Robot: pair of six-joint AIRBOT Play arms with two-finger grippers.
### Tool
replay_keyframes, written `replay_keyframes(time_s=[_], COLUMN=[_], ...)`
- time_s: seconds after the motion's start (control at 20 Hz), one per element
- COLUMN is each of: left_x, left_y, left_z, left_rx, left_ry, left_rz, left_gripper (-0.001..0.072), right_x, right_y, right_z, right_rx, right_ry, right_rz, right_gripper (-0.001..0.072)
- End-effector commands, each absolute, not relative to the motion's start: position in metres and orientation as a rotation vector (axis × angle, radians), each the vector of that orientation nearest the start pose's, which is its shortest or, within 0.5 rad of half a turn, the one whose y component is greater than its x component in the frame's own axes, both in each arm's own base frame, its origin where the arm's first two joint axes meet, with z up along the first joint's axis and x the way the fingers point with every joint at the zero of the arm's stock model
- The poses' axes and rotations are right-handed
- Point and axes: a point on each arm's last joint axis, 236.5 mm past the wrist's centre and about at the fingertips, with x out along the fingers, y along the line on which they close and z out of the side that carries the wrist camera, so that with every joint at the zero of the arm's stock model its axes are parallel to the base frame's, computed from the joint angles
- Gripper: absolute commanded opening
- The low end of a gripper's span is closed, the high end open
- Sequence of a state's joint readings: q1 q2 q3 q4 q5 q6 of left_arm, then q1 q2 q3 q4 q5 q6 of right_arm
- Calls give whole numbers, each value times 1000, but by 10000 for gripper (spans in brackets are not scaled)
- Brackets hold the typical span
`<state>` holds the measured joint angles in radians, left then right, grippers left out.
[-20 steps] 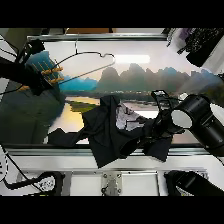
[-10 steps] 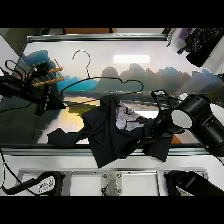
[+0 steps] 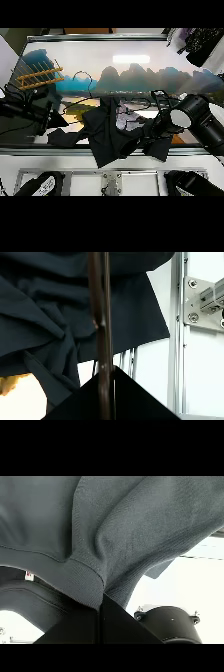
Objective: Fold the clothes and pants, and hang the long-sleeved shirts on hangers.
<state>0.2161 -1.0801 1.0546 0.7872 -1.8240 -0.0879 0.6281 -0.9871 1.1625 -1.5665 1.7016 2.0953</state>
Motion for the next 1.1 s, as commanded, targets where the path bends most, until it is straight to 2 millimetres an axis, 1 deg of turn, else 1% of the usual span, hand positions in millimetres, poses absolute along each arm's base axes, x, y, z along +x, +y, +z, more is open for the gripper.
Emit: replay_keyframes(time_s=[0.0, 0.1, 0.25, 0.4, 0.5, 0.7, 0.8, 1.05], left_x=[220, 220, 216, 209, 199, 187, 185, 190], left_y=[-118, -118, -126, -135, -139, -141, -142, -143], left_z=[97, 97, 96, 93, 85, 70, 63, 52], left_rx=[366, 366, 383, 389, 365, 307, 287, 264], left_ry=[821, 820, 818, 824, 848, 892, 905, 925], left_rz=[-1485, -1485, -1515, -1558, -1589, -1607, -1604, -1551], left_gripper=[12, 12, 12, 12, 12, 11, 12, 12], right_x=[196, 202, 220, 229, 231, 231, 231, 231], right_y=[145, 140, 128, 118, 115, 115, 115, 115], right_z=[80, 85, 100, 105, 105, 105, 105, 105], right_rx=[-83, -65, 15, 64, 72, 87, 91, 91], right_ry=[1535, 1518, 1475, 1461, 1460, 1460, 1460, 1460], right_rz=[135, 125, 79, 43, 33, 19, 17, 17], right_gripper=[17, 17, 16, 16, 16, 16, 16, 16])
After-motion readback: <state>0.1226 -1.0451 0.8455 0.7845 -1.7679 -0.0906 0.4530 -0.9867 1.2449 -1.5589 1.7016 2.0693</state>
